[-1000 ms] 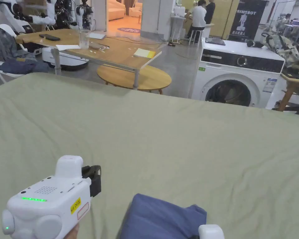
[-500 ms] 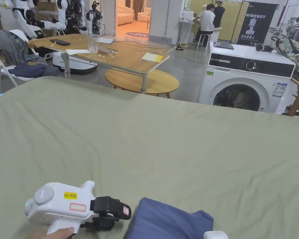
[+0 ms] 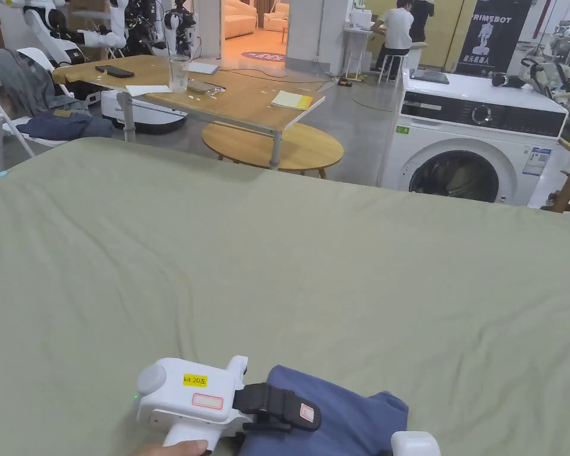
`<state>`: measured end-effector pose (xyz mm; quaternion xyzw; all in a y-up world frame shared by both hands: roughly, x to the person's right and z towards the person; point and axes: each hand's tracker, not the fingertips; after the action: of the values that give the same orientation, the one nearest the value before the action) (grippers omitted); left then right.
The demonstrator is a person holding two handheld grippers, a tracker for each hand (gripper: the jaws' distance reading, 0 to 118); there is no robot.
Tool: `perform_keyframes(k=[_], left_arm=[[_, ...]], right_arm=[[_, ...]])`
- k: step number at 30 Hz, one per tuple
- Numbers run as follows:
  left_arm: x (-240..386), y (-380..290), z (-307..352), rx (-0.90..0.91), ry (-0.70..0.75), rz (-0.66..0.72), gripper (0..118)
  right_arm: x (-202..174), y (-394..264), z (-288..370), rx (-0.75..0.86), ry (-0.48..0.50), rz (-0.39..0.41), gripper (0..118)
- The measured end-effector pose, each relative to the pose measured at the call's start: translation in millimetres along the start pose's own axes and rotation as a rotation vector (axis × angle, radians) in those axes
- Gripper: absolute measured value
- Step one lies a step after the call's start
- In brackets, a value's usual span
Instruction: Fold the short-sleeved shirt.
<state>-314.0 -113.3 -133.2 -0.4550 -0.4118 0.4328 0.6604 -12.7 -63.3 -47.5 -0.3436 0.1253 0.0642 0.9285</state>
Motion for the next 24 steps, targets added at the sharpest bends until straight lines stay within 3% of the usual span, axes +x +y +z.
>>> perform_keyframes(k=[2, 4, 5, 13, 18, 19, 24], left_arm=[[-2, -5, 1, 0.041, 0.102, 0.027, 19], [-2, -19, 8, 0.066, 0.072, 0.132, 16], [-1, -24, 10, 0.089, 0.011, 0.101, 16], [15, -36, 13, 0.138, 0.054, 0.051, 15], [48, -44, 25, 0.154, 0.083, 0.015, 15], [23, -14, 37, 0.16, 0.093, 0.003, 15], [29, 4, 69, 0.178, 0.14, 0.005, 15]], right_arm=[[2, -1, 1, 0.002, 0.006, -0.012, 0], [4, 0, 3, 0.008, 0.024, -0.025, 0], [3, 0, 3, 0.009, 0.023, -0.025, 0], [3, 3, 10, 0.054, 0.027, -0.013, 0], [18, 42, 32, 0.279, -0.015, -0.044, 0], [21, 51, 36, 0.315, -0.021, -0.055, 0], [24, 82, 46, 0.486, -0.073, -0.059, 0]])
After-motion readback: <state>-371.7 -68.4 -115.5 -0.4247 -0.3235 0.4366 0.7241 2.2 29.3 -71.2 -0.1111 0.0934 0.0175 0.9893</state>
